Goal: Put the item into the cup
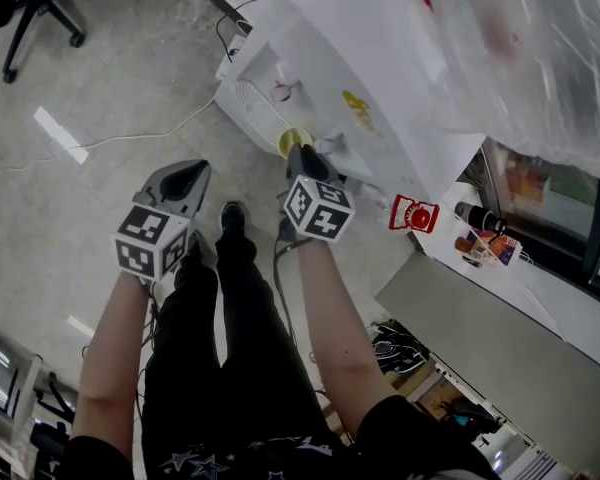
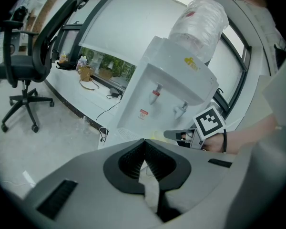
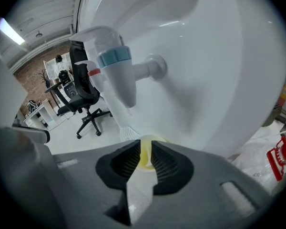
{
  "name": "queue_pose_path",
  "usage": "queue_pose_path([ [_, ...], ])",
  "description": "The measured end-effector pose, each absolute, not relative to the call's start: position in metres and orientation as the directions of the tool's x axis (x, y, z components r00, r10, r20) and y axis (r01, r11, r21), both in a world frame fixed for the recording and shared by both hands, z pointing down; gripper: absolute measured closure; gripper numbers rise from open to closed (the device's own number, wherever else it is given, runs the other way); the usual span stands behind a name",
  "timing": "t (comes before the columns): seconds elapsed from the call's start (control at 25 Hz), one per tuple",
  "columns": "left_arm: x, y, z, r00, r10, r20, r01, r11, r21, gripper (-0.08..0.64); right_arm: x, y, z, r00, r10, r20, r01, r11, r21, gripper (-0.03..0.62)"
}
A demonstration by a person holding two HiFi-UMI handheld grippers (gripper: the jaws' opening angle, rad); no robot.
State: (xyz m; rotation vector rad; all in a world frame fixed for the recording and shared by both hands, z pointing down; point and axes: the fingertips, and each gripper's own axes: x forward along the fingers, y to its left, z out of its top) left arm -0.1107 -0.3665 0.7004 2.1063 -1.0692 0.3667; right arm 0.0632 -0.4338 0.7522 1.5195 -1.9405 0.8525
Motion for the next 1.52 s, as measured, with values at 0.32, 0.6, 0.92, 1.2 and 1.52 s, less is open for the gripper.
queue_pose_path([
  [0.32, -0.112, -0.361, 0.694, 0.612, -0.579, 0.539, -0.788, -0.387, 0.479, 0.555, 0.062, -0.428, 0.744, -0.235, -0.647, 0.726, -0.972, 0.166, -0.167, 0.522],
  [0.6, -0.112, -0.35, 0.676, 0.614, -0.587, 0.527, -0.786, -0.398, 0.473, 0.555, 0.062, -0.413, 0.724, -0.244, -0.66, 0.711, -0.97, 0.157, -0.188, 0.522],
  [0.92, -0.112, -0.325, 0.641, 0.625, -0.586, 0.516, -0.779, -0.426, 0.46, 0.555, 0.057, -0.378, 0.685, -0.294, -0.674, 0.678, -0.953, 0.149, -0.265, 0.526],
  [1.2, -0.109, -0.299, 0.598, 0.653, -0.585, 0.481, -0.754, -0.437, 0.491, 0.554, 0.059, -0.34, 0.632, -0.288, -0.696, 0.658, -0.951, 0.128, -0.281, 0.536],
  [1.52, -0.104, -0.277, 0.552, 0.676, -0.574, 0.463, -0.733, -0.46, 0.501, 0.554, 0.069, -0.306, 0.573, -0.296, -0.705, 0.644, -0.947, 0.126, -0.297, 0.591],
])
